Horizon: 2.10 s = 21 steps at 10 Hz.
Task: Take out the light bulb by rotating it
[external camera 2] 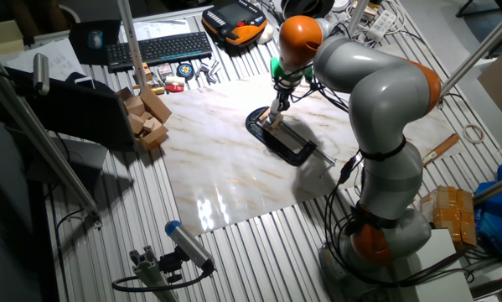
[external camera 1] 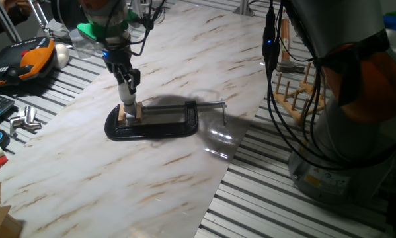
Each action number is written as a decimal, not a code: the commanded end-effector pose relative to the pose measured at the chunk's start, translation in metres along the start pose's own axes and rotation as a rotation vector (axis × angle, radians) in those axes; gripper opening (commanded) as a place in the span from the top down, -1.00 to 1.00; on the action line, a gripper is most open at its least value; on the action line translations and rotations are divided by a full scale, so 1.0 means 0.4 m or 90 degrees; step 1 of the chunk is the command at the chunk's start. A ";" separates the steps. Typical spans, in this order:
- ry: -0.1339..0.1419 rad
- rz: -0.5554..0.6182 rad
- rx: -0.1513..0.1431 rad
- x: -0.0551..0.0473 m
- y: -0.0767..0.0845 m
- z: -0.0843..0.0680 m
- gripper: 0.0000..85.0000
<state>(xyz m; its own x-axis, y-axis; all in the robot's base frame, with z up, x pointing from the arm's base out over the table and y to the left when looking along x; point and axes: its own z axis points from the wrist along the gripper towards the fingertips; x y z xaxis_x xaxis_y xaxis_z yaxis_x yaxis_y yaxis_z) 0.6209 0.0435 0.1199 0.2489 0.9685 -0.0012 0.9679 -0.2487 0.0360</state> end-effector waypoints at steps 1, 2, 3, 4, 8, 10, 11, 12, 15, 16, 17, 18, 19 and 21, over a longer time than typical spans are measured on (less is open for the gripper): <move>0.000 -0.006 0.000 0.000 0.000 0.000 1.00; 0.000 -0.016 -0.002 0.000 0.000 0.000 1.00; 0.000 -0.028 -0.003 0.000 -0.001 0.000 1.00; 0.002 -0.041 -0.004 0.001 -0.001 0.000 1.00; 0.006 -0.093 -0.005 0.001 -0.001 0.000 1.00; 0.006 -0.122 -0.002 0.001 -0.001 0.000 1.00; 0.007 -0.133 0.004 0.001 -0.001 0.001 1.00; 0.012 -0.143 0.013 0.001 -0.001 0.001 1.00; 0.014 -0.165 0.014 0.001 -0.002 0.002 1.00; 0.011 -0.179 0.013 0.001 -0.002 0.001 1.00; 0.010 -0.198 0.012 0.001 -0.002 0.001 1.00; 0.011 -0.215 0.012 0.001 -0.001 0.001 1.00; 0.013 -0.234 0.012 0.001 -0.002 0.001 1.00; 0.009 -0.274 0.007 0.001 -0.002 0.000 1.00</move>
<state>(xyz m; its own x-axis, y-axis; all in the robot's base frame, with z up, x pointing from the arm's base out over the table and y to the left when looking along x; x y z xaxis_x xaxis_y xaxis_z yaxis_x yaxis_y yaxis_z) 0.6202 0.0441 0.1197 -0.1821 0.9833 -0.0015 0.9829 0.1820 0.0270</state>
